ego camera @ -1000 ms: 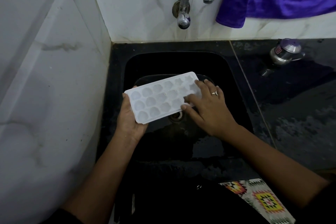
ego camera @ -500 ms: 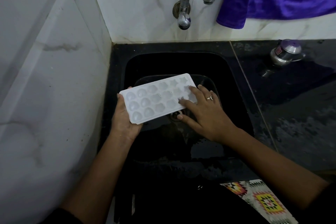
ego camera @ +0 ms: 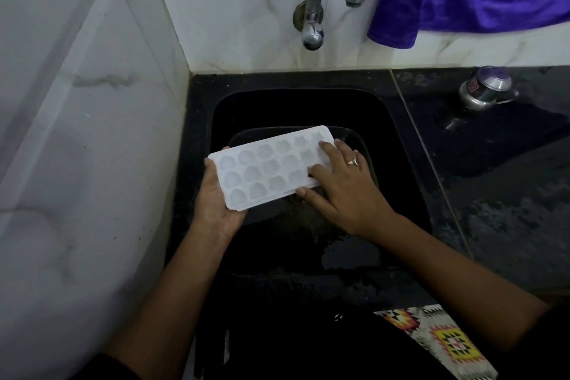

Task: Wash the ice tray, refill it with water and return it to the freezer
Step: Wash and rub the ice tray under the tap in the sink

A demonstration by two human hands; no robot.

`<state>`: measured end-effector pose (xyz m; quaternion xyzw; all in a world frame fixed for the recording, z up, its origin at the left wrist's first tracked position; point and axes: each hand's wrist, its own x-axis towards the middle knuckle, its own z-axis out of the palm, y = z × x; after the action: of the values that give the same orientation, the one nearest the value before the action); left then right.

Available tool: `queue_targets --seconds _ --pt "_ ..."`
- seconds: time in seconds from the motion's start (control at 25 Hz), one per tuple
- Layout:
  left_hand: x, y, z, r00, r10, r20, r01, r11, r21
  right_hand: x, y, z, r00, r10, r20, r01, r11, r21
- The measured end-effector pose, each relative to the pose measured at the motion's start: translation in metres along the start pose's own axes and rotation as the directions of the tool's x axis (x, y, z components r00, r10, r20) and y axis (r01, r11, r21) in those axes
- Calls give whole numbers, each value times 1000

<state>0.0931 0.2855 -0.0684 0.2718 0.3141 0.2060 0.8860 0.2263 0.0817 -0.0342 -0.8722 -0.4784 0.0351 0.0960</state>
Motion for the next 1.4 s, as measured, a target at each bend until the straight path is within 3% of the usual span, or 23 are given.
queue_targets --seconds 0.08,0.2,0.36,0.48,0.64,0.8,0.92,1.08,1.2,1.32,1.4 --pt "1 3 -2 1000 9 2 -9 1000 -22 -2 6 1 999 -50 6 50 998 -41" --pt "0 -4 2 999 -36 6 36 999 -18 2 5 -3 998 56 -13 -56 998 11" --pt "0 2 -2 1000 -7 -10 7 1000 -21 -4 7 1 998 -52 21 53 997 -49" --pt "0 -4 2 999 -36 -13 36 999 -7 0 6 -4 999 45 2 -45 999 -4" --pt "4 1 -6 1000 -20 -22 19 1000 -21 -4 8 1 997 -66 36 67 996 -54" --pt "1 -5 2 999 -35 4 35 999 -9 0 7 -6 999 7 35 -7 1000 10" --pt "2 0 -3 1000 1 -25 -1 1000 0 -6 8 -2 994 -86 65 87 996 -10" --pt "3 4 -7 1000 7 -25 -8 1000 -20 -4 5 -12 997 -56 -48 60 993 98" --pt "1 -1 1 1000 -28 -2 28 1000 -11 -2 -9 -5 992 -123 -4 123 991 55" --pt "-1 -6 6 999 -50 10 50 999 -9 3 -16 -1 997 -73 7 73 997 27" --pt "2 -5 1 999 -43 -6 43 999 -19 1 -17 1 993 -115 11 115 993 -9"
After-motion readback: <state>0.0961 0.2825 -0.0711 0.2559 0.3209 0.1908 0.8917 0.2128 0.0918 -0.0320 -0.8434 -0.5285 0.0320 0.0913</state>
